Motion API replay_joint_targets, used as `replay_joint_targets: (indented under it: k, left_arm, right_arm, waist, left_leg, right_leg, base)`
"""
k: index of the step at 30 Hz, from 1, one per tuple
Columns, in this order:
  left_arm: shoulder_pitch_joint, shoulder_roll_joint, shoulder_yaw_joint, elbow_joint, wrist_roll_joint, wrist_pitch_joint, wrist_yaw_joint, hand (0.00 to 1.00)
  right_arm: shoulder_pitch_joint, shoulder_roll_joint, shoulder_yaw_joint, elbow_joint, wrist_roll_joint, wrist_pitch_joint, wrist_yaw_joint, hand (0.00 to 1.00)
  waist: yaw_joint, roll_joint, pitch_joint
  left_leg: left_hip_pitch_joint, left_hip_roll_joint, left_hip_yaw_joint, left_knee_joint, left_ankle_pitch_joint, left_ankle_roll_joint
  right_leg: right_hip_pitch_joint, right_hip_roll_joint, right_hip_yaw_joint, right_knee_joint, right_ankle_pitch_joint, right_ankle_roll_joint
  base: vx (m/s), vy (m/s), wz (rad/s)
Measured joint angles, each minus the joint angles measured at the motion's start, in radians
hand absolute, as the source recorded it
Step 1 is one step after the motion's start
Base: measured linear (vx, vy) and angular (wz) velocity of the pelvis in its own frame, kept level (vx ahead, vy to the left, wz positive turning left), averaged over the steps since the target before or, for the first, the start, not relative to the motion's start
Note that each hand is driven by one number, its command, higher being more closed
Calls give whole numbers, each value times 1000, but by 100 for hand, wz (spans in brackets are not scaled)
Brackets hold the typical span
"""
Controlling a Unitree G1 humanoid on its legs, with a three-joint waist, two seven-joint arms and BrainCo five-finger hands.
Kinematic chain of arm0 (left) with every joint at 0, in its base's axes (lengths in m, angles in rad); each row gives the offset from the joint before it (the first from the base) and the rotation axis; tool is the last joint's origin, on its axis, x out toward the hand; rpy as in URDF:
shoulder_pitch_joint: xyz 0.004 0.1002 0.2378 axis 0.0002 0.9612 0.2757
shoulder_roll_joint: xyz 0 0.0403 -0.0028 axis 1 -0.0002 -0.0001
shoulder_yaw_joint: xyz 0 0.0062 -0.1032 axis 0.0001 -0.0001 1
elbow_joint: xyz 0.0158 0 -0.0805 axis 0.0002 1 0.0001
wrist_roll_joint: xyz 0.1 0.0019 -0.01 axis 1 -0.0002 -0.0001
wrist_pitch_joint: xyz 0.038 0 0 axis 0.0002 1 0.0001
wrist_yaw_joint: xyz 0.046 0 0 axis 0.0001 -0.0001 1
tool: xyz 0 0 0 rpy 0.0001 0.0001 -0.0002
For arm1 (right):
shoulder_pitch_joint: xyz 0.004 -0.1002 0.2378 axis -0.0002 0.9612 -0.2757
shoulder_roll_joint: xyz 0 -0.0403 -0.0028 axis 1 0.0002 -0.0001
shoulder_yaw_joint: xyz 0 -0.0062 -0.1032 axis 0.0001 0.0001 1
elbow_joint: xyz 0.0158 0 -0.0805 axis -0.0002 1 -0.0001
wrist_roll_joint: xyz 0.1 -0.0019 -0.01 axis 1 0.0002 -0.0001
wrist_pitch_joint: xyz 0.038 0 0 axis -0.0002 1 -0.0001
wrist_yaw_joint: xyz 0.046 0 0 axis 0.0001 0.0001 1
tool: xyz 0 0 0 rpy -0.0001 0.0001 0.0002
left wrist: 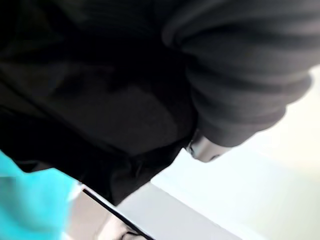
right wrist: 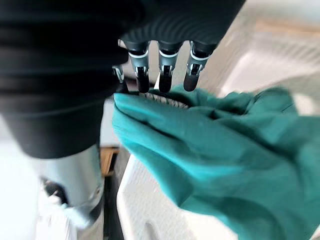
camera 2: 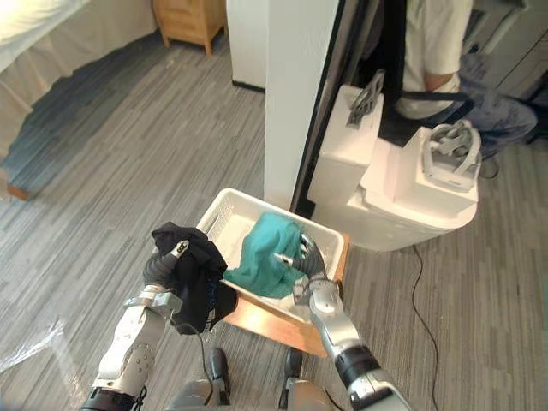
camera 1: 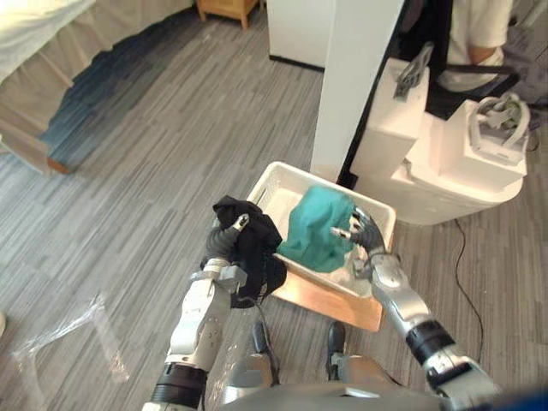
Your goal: Tidy the bed and pick cloth on bed and put in laundry
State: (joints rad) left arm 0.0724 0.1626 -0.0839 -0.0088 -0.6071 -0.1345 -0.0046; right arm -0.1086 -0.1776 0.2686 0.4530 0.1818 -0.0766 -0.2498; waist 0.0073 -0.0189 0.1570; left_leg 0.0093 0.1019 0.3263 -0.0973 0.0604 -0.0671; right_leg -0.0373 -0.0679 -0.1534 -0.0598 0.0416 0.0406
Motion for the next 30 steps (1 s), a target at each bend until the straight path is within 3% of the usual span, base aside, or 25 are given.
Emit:
replay_joint_targets:
  k: [2, 6, 15, 20, 28, 30]
  left_arm:
    - [0, 0, 19, -54, 0, -4, 11, 100]
    - [2, -3, 28, -137, 0, -26, 27, 100]
    - [-14, -21, 46, -269, 10, -26, 94, 100]
    - [-107, 23, 54, -280, 10, -21, 90, 100]
    - [-277, 77, 57, -178, 82, 79, 59, 100]
    - [-303, 89, 55, -84, 89, 103, 51, 100]
  right_arm:
    - [60, 1, -36, -5, -8, 13, 0, 0]
    - [184, 8, -93, -5, -9, 21, -3, 0]
    - [327, 59, -152, -7, -78, 29, -19, 0]
    - [352, 65, -192, 20, -63, 38, 4, 0]
    - [462, 99, -224, 134, -2, 37, 91, 0]
    - [480, 98, -242, 135, 2, 22, 112, 0]
  waist:
    - [-17, 1, -11]
    - [-21, 12, -46]
    - [-44, 39, -134]
    - [-46, 46, -149]
    - [-82, 44, -164]
    - [-114, 38, -165]
  left_leg:
    - [22, 0, 13, 0, -2, -2]
    - [70, 8, 55, -3, -19, -5]
    - [115, 30, 129, -6, -43, -12]
    - [132, 35, 162, -6, -44, -18]
    - [184, 46, 266, -6, -56, -39]
    - [186, 45, 280, -6, -60, -40]
  right_leg:
    - [20, 0, 5, -4, 0, 0]
    - [60, 12, 37, -30, 14, -4]
    - [80, 33, 77, -35, 12, 1]
    - [80, 41, 108, -35, 15, -1]
    - [78, 65, 204, -35, 31, -14]
    - [73, 66, 220, -35, 35, -13]
  base:
    - [31, -5, -16]
    - [0, -10, -27]
    - [-40, -21, -20]
    - [0, -9, -17]
    - [27, 2, -38]
    - [10, 2, -24]
